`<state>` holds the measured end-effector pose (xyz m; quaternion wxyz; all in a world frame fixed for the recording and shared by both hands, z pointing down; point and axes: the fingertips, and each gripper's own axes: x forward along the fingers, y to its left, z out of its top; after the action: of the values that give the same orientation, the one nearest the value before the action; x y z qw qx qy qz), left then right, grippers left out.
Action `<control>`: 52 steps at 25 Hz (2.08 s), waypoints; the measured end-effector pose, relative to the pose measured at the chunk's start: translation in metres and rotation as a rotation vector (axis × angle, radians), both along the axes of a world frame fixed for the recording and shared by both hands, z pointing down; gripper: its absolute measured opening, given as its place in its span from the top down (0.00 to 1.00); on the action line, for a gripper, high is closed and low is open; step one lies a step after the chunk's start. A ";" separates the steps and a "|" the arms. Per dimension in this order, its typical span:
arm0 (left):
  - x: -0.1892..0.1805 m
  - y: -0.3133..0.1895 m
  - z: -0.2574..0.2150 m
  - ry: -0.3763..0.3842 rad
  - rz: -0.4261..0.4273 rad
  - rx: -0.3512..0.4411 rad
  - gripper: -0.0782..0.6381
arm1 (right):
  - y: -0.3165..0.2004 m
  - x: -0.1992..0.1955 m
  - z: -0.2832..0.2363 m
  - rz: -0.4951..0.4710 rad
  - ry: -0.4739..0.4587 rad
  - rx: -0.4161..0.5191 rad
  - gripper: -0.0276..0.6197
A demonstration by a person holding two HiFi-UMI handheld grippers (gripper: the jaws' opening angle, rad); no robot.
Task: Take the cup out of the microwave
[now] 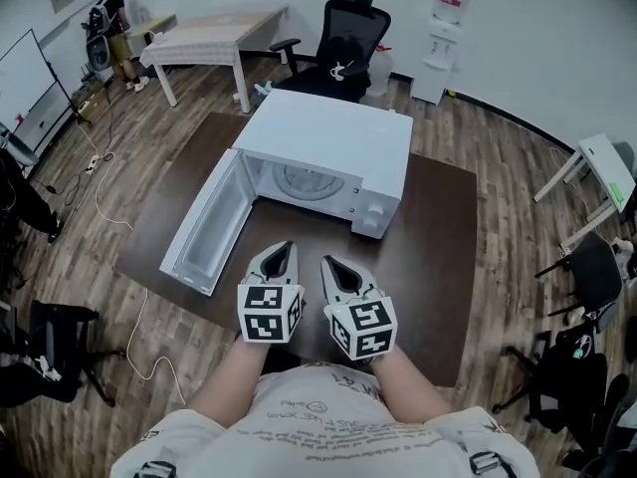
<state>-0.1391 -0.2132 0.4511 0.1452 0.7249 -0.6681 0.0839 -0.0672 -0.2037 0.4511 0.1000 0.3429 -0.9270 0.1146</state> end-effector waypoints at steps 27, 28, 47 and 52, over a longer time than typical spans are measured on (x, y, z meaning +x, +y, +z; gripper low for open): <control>-0.109 -0.155 0.076 -0.068 0.048 -0.083 0.87 | -0.070 -0.018 0.023 0.280 0.036 -0.065 0.94; -0.112 -0.161 0.081 -0.070 0.047 -0.093 0.87 | -0.071 -0.017 0.025 0.291 0.040 -0.073 0.94; -0.121 -0.241 0.160 -0.098 0.082 -0.192 0.78 | -0.087 0.001 0.053 0.381 0.080 -0.163 0.94; -0.123 -0.254 0.173 -0.088 0.076 -0.220 0.77 | -0.090 0.007 0.060 0.401 0.093 -0.185 0.94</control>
<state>-0.2621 -0.4669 0.6241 0.1911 0.7249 -0.6327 0.1939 -0.0601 -0.2942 0.5116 0.1490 0.5147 -0.8201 0.2006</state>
